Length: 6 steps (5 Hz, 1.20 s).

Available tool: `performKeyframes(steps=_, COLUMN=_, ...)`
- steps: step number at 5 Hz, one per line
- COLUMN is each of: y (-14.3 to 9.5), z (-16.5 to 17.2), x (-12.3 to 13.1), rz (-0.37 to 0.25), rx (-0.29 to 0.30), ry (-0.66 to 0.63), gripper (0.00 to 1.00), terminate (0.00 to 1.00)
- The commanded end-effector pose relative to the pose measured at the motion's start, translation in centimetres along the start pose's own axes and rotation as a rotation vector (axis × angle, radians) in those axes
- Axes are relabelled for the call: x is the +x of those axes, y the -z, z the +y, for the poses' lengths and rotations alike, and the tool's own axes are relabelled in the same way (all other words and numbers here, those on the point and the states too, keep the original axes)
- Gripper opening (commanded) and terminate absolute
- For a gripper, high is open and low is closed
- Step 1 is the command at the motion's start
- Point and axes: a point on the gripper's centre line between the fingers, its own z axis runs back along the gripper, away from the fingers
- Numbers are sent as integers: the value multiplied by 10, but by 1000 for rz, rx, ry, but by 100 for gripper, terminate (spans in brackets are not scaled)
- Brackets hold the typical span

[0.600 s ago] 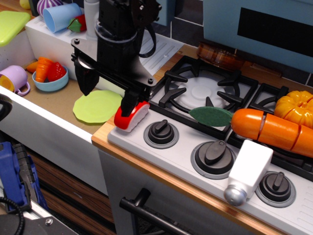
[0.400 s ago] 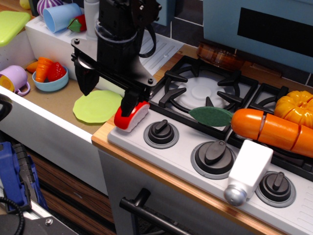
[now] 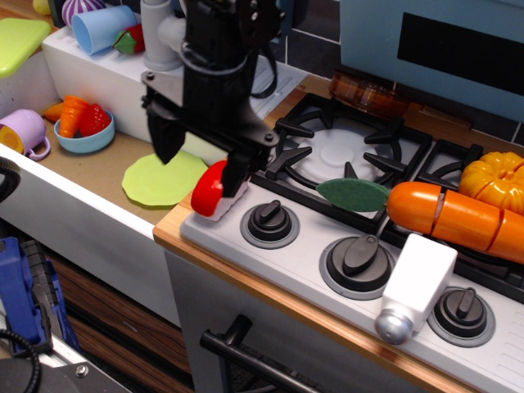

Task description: Put sushi on plate

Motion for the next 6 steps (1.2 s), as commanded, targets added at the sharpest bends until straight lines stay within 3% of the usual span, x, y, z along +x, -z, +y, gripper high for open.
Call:
performKeyframes(steps=1, y=-4, z=1, x=18, rz=-30, rx=-47, ry=2, gripper=100, terminate=0)
performKeyframes(steps=3, y=15, z=6, x=21, rz=-41, rx=-126, ry=-9, gripper=100, terminate=0)
performKeyframes(steps=4, y=26, z=4, x=22, rz=-29, rx=-193, ry=-16, gripper=100, terminate=0)
performKeyframes(steps=6, y=38, z=-8, x=23, rz=-69, rx=-203, ry=-41, gripper=100, terminate=0)
